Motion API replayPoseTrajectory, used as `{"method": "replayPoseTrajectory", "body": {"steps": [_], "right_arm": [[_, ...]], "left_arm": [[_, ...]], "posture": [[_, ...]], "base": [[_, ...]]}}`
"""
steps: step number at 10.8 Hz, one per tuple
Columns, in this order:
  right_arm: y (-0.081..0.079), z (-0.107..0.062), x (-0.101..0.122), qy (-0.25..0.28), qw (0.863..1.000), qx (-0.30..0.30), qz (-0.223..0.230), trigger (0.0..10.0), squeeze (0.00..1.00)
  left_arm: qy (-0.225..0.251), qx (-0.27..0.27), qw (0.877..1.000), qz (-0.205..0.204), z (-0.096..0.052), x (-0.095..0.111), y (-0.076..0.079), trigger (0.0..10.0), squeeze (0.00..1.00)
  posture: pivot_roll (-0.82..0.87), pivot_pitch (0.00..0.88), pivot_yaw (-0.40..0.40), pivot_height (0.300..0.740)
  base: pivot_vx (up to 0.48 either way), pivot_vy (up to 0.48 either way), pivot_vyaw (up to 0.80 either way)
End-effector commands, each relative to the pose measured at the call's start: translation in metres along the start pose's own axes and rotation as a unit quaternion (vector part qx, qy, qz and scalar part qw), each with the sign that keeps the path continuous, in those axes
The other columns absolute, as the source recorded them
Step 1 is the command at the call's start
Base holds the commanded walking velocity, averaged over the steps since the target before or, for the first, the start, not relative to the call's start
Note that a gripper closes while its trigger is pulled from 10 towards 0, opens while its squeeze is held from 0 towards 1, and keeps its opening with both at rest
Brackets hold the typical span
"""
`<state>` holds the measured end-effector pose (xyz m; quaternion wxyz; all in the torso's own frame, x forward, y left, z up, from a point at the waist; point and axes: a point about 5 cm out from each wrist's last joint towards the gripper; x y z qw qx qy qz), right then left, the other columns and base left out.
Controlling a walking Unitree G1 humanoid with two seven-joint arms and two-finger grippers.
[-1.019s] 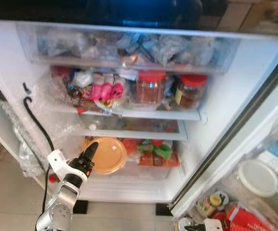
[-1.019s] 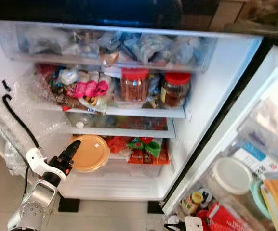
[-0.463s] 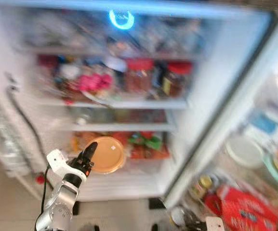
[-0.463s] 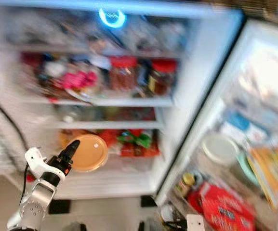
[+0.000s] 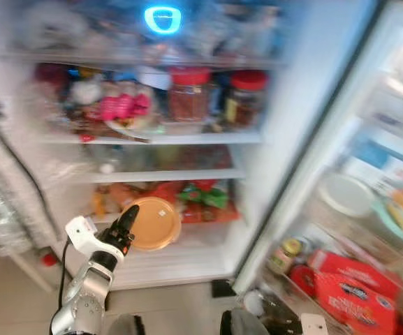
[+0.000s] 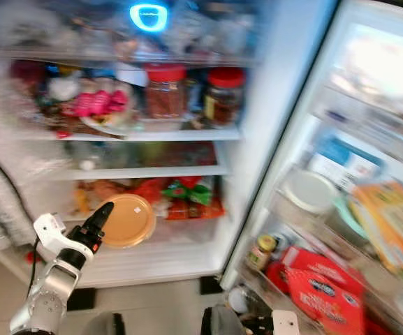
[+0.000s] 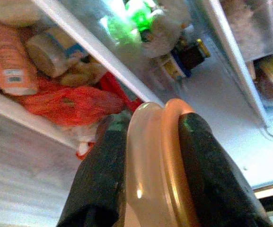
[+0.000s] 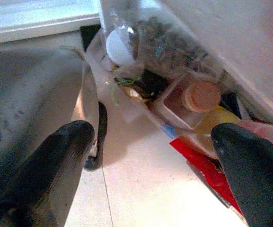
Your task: Restocking fridge
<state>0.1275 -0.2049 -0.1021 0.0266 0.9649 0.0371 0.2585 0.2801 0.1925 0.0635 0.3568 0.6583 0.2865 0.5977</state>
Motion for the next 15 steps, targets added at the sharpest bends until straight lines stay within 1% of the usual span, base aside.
{"method": "replayPoseTrajectory", "body": {"steps": [1,4,5,6,7,9,10,12,13,15], "right_arm": [[-0.001,0.001,0.004,0.004,1.000,0.006,0.001,10.0,0.00],[-0.003,0.001,0.004,0.003,1.000,0.014,0.001,10.0,0.00],[-0.003,0.001,0.003,0.003,1.000,0.016,0.001,10.0,0.00],[-0.003,0.001,0.003,0.003,1.000,0.016,0.001,10.0,0.00],[-0.003,0.001,0.004,0.002,1.000,0.018,0.000,10.0,0.00],[-0.003,0.001,0.004,0.002,1.000,0.019,-0.001,10.0,0.00],[-0.003,0.001,0.004,0.002,1.000,0.019,0.000,10.0,0.00],[-0.003,0.001,0.004,0.002,1.000,0.020,0.001,10.0,0.00],[-0.003,0.001,0.004,0.002,1.000,0.020,0.000,10.0,0.00],[-0.003,0.001,0.004,0.002,1.000,0.019,-0.006,10.0,0.00]], "left_arm": [[0.003,0.001,1.000,0.003,0.001,-0.001,0.001,10.0,0.00],[0.020,-0.002,1.000,0.004,0.005,0.006,0.005,10.0,0.00],[0.025,-0.004,1.000,-0.002,0.006,0.006,0.006,10.0,0.00],[0.034,-0.005,0.999,-0.018,0.008,0.008,0.008,10.0,0.00],[0.058,-0.009,0.997,-0.043,0.011,0.014,0.011,10.0,0.00],[0.080,-0.014,0.995,-0.056,0.016,0.023,0.016,10.0,0.00],[0.088,-0.016,0.995,-0.049,0.020,0.026,0.020,10.0,0.00],[0.089,-0.009,0.995,-0.036,0.020,0.024,0.019,10.0,0.00],[0.090,-0.003,0.995,-0.038,0.019,0.024,0.017,10.0,0.00],[0.089,0.003,0.996,-0.029,0.018,0.024,0.015,10.0,0.00]], "posture": [[-0.08,0.022,-0.076,0.637],[-0.08,0.016,-0.077,0.637],[-0.08,0.017,-0.077,0.637],[-0.08,0.019,-0.077,0.637],[-0.08,0.021,-0.078,0.637],[-0.08,0.029,-0.080,0.637],[-0.08,0.029,-0.080,0.637],[-0.09,0.032,-0.078,0.637],[-0.08,0.033,-0.079,0.637],[-0.08,0.033,-0.079,0.637]], "base": [[0.000,0.000,0.00],[0.000,0.000,0.00],[0.000,0.000,0.00],[0.000,0.000,0.00],[0.000,0.000,0.00],[0.000,0.000,0.00],[0.000,0.000,0.00],[0.000,0.000,0.00],[0.000,0.000,0.00],[0.000,0.000,0.00]]}}
Point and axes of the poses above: a point about 5 cm out from each wrist's last joint towards the gripper, its own z axis pointing out of the wrist towards the gripper, its own x axis along the axis of the wrist's last joint, y = z × x, and after that the axes turned 10 degrees about -z, right-handed
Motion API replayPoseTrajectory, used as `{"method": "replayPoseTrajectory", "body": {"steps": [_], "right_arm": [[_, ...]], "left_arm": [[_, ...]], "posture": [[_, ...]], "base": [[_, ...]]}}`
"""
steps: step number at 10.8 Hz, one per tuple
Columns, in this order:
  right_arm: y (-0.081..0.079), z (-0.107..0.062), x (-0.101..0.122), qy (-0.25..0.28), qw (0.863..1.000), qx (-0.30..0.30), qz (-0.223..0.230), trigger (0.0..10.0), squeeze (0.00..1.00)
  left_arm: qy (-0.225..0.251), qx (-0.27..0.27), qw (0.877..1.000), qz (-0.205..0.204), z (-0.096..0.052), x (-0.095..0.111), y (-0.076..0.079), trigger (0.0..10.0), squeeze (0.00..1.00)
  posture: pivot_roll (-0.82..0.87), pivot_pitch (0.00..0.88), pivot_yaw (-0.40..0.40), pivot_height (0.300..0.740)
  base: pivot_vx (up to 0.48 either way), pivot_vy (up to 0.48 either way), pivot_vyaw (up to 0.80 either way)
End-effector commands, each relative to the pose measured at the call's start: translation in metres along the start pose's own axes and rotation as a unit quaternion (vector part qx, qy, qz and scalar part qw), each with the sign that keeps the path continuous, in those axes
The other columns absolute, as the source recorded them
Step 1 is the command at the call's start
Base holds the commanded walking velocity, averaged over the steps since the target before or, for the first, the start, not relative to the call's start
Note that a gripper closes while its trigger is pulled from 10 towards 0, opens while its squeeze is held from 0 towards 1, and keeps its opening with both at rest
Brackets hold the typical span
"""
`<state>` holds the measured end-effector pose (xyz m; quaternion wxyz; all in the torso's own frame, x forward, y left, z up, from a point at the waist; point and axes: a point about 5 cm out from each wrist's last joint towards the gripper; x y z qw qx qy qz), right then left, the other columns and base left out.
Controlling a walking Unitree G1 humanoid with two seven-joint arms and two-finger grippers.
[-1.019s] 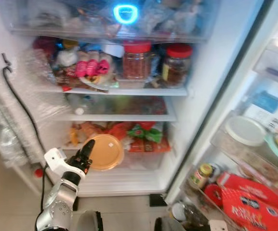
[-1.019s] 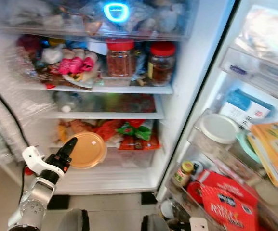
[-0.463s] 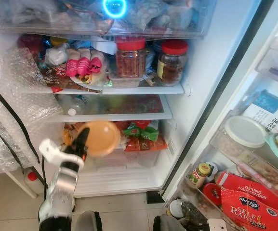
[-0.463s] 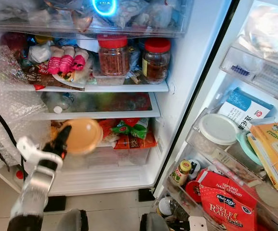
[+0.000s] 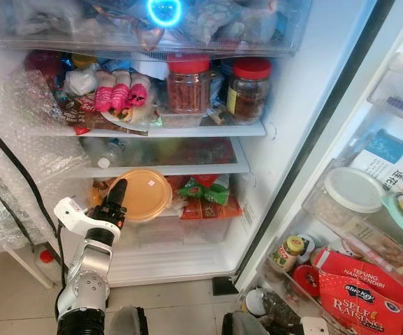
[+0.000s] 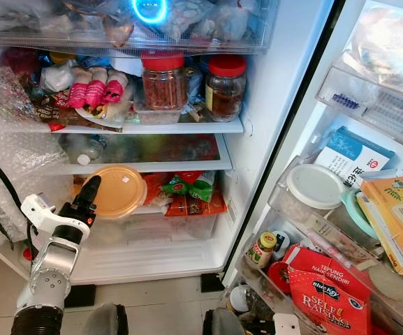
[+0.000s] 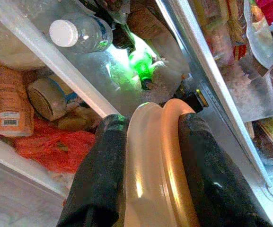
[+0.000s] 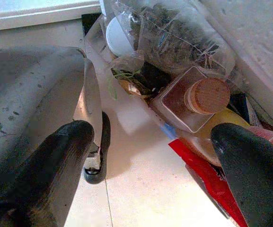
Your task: Restocking fridge
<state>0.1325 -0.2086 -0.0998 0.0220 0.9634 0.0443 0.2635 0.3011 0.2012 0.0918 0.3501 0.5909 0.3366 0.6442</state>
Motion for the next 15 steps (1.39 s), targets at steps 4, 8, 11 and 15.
{"method": "replayPoseTrajectory", "body": {"steps": [4,8,11,15], "right_arm": [[-0.0063,0.0007,-0.0005,-0.004,1.000,0.014,-0.011,10.0,0.00],[-0.0069,0.0007,-0.0013,-0.006,1.000,0.014,-0.006,10.0,0.00],[-0.0071,0.0006,-0.0015,-0.005,1.000,0.015,-0.005,10.0,0.00],[-0.0065,0.0006,-0.0008,-0.002,1.000,0.011,-0.013,10.0,0.00]], "left_arm": [[-0.009,0.008,1.000,0.010,-0.0012,-0.0058,-0.0030,10.0,0.00],[-0.011,0.009,1.000,0.016,-0.0013,-0.0068,-0.0045,10.0,0.00],[-0.011,0.010,1.000,0.015,-0.0008,-0.0070,-0.0050,10.0,0.00],[-0.013,0.011,1.000,0.017,0.0001,-0.0077,-0.0053,10.0,0.00]], "posture": [[-0.09,0.034,-0.081,0.637],[-0.08,0.031,-0.081,0.637],[-0.08,0.022,-0.080,0.637],[-0.08,0.017,-0.079,0.637]], "base": [[0.000,0.000,0.11],[0.000,0.000,0.24],[0.164,0.000,0.00],[0.268,0.000,0.21]]}}
Point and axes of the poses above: a point about 5 cm out from each wrist's last joint towards the gripper, its own z axis pointing out of the wrist towards the gripper, its own x axis along the axis of the wrist's last joint, y = z × x, and after that the axes turned 10 degrees about -z, right-handed
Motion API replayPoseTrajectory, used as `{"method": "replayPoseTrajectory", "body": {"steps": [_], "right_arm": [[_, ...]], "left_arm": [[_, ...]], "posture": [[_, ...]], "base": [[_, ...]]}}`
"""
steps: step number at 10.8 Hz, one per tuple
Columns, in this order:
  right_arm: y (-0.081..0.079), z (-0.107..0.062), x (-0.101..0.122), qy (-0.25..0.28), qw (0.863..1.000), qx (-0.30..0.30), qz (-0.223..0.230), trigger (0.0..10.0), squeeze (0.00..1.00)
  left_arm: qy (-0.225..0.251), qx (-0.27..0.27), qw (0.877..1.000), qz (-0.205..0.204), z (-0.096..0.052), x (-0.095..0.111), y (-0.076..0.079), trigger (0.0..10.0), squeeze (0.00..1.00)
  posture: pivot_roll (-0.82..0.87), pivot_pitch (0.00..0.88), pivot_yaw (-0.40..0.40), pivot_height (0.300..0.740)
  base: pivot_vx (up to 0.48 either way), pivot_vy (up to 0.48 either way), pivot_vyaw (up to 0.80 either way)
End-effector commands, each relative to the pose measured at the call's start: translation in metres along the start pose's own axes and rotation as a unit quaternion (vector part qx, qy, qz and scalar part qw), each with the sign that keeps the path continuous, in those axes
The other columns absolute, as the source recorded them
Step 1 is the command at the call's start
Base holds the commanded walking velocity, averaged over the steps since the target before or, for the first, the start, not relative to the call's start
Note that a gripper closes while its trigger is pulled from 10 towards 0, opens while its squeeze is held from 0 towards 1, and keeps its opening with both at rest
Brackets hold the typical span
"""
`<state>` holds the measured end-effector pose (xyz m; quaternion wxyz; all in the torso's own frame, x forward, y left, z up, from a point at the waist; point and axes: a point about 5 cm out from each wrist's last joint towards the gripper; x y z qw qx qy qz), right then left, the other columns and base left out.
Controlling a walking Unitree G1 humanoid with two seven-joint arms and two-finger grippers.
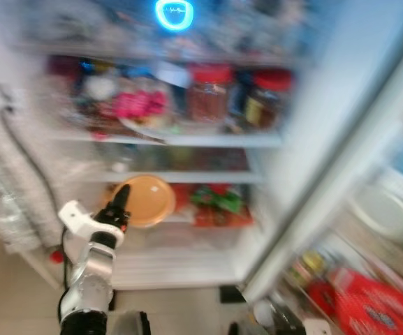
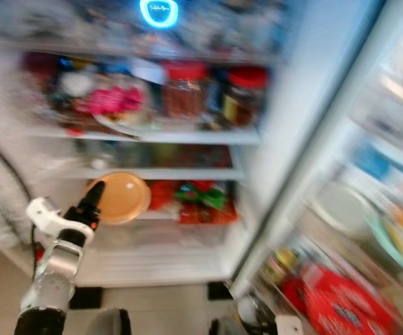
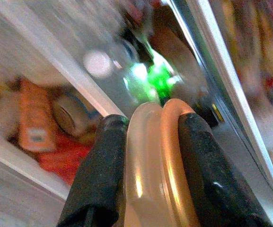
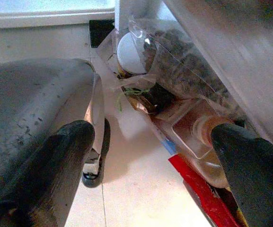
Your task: Restocking fridge
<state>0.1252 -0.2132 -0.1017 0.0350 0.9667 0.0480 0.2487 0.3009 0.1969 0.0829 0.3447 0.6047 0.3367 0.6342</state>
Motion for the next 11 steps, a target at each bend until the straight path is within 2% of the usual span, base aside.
{"method": "replayPoseTrajectory", "body": {"steps": [1,8,11], "right_arm": [[-0.010,0.002,0.006,0.012,1.000,0.018,0.000,10.0,0.00],[-0.011,0.002,0.006,0.009,1.000,0.022,0.002,10.0,0.00],[-0.010,0.002,0.006,0.011,1.000,0.020,0.010,10.0,0.00]], "left_arm": [[0.000,0.000,1.000,0.014,0.001,0.001,0.000,10.0,0.00],[-0.008,-0.001,1.000,0.015,0.002,-0.003,-0.001,10.0,0.00],[-0.048,-0.008,0.999,0.023,0.000,-0.013,-0.001,10.0,0.00]], "posture": [[-0.08,0.017,-0.079,0.637],[-0.09,0.028,-0.080,0.637],[-0.09,0.031,-0.081,0.637]], "base": [[0.274,0.000,0.00],[0.273,0.000,0.00],[0.273,0.000,0.00]]}}
Point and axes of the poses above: a point about 5 cm out from each wrist's last joint towards the gripper, its own z axis pointing out of the wrist towards the gripper, its own x axis along the axis of the wrist's last joint, y = z × x, and after that the axes turned 10 degrees about -z, right-handed
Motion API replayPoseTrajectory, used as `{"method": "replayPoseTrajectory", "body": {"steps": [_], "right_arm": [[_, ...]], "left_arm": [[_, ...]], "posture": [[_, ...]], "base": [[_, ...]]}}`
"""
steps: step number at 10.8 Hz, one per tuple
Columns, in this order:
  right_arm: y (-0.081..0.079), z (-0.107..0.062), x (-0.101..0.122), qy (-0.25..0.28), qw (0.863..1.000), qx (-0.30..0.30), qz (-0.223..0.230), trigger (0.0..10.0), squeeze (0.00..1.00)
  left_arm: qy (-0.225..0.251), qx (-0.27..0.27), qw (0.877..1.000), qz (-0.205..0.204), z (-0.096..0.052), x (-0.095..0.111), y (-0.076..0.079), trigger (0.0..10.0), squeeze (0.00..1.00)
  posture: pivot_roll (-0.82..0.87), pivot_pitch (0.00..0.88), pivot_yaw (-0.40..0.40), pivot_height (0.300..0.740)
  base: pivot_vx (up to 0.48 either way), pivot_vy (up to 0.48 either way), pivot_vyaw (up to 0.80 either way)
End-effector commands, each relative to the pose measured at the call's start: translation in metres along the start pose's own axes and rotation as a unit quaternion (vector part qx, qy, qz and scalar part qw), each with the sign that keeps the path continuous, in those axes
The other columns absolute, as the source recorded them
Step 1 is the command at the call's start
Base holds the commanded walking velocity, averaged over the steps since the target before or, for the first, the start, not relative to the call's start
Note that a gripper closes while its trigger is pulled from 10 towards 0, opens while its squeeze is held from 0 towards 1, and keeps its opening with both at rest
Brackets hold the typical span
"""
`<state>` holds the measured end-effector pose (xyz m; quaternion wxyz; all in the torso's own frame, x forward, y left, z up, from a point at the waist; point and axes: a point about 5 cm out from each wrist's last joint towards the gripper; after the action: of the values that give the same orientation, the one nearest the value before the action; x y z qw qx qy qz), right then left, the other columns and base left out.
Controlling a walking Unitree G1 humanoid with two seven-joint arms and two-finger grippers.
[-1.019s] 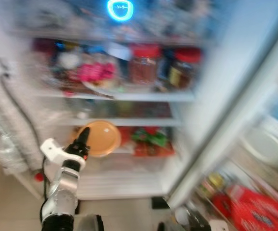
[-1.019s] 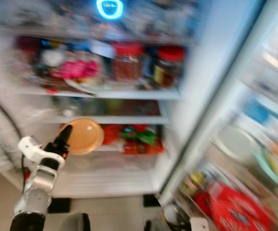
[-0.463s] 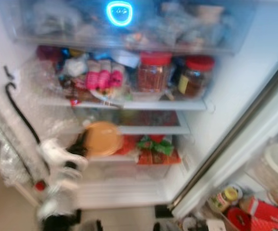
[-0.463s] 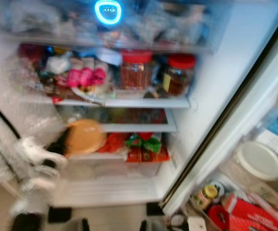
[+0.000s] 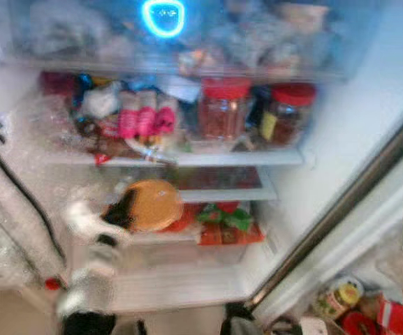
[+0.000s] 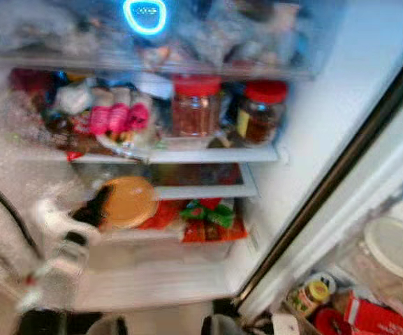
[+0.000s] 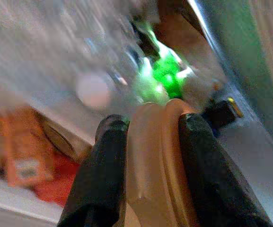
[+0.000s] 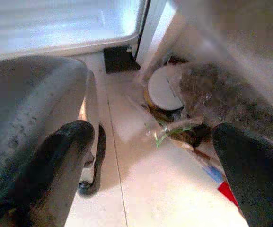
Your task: Restocking fridge
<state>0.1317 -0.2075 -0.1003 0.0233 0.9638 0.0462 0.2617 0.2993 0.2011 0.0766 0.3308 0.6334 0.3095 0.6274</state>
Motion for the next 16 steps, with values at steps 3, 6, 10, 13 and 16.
{"method": "replayPoseTrajectory", "body": {"steps": [3,6,10,13,16], "right_arm": [[-0.005,0.000,-0.001,-0.003,1.000,0.012,0.004,10.0,0.00],[-0.006,0.000,-0.001,-0.003,1.000,0.012,0.003,10.0,0.00],[-0.006,0.000,-0.001,-0.003,1.000,0.013,0.002,10.0,0.00],[-0.006,0.000,-0.001,-0.003,1.000,0.014,0.001,10.0,0.00],[-0.006,0.000,-0.001,-0.003,1.000,0.014,0.000,10.0,0.00]], "left_arm": [[-0.043,-0.025,0.999,0.009,0.005,-0.017,0.011,10.0,0.00],[-0.055,-0.032,0.998,0.022,0.012,-0.020,0.015,10.0,0.00],[-0.062,-0.044,0.997,0.017,0.022,-0.022,0.018,10.0,0.00],[-0.067,-0.038,0.997,0.004,0.025,-0.025,0.017,10.0,0.00],[-0.069,-0.042,0.997,-0.013,0.028,-0.028,0.017,10.0,0.00]], "posture": [[-0.08,0.033,-0.080,0.637],[-0.08,0.034,-0.080,0.637],[-0.08,0.032,-0.081,0.637],[-0.08,0.032,-0.081,0.637],[-0.08,0.026,-0.081,0.637]], "base": [[0.273,0.000,0.00],[0.274,0.000,0.00],[0.271,0.000,0.00],[0.000,0.000,0.00],[0.000,0.000,0.00]]}}
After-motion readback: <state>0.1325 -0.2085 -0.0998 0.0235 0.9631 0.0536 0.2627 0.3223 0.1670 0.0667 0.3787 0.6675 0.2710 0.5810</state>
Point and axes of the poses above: a point about 5 cm out from each wrist's last joint towards the gripper, its own z axis pointing out of the wrist towards the gripper, its own x axis along the axis of the wrist's last joint, y = z × x, and after that the axes turned 10 degrees about -z, right-handed
